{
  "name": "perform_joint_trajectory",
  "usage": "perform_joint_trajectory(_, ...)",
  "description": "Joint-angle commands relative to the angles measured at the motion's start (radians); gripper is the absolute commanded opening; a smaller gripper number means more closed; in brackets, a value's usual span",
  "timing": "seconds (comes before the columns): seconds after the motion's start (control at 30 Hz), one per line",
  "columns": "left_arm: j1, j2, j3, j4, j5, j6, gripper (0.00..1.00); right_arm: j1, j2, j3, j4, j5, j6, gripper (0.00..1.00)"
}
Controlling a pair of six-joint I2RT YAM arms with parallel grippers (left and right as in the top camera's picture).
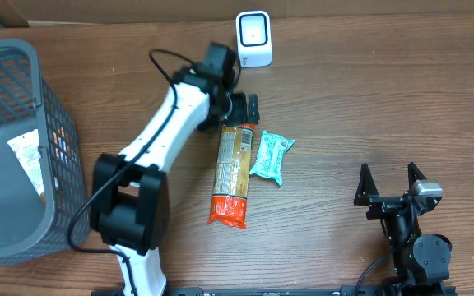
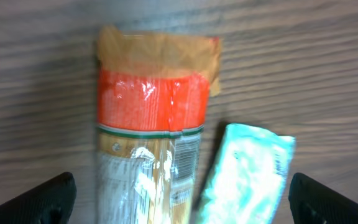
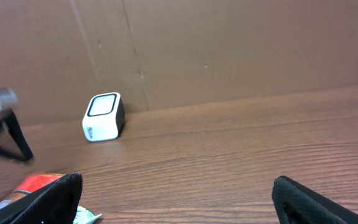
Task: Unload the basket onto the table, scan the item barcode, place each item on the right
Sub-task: 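Lift the snack bag out and place it beside the green packet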
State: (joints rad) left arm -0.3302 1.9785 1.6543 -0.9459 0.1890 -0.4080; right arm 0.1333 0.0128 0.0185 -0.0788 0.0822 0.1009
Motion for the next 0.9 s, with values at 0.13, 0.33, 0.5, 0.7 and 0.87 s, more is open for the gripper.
perform_joint_trajectory(0.13,0.078,-0.238,0.242,-0.169,-0.042,0.099,1.0,0.001,-0.01,-0.011,0.005,0.003,-0.005,1.0)
perform_joint_trajectory(0.33,0.169,-0.43,0.27,-0.19,-0.103,0.129,1.0,0.001,-0.01,-0.011,0.005,0.003,-0.005,1.0)
perform_joint_trajectory(0.5,0.333,-0.536,0.27,-0.236,-0.13,0.124,1.0,0.001,-0.01,-0.011,0.005,0.003,-0.005,1.0)
perform_joint_trajectory(0.7,0.667,-0.58,0.27,-0.28,-0.129,0.045,1.0,0.001,-0.01,-0.011,0.005,0.003,-0.005,1.0)
perform_joint_trajectory(0.87,0.883,-0.579,0.269,-0.26,-0.119,0.004,1.0,0.001,-0.01,-0.011,0.005,0.003,-0.005,1.0)
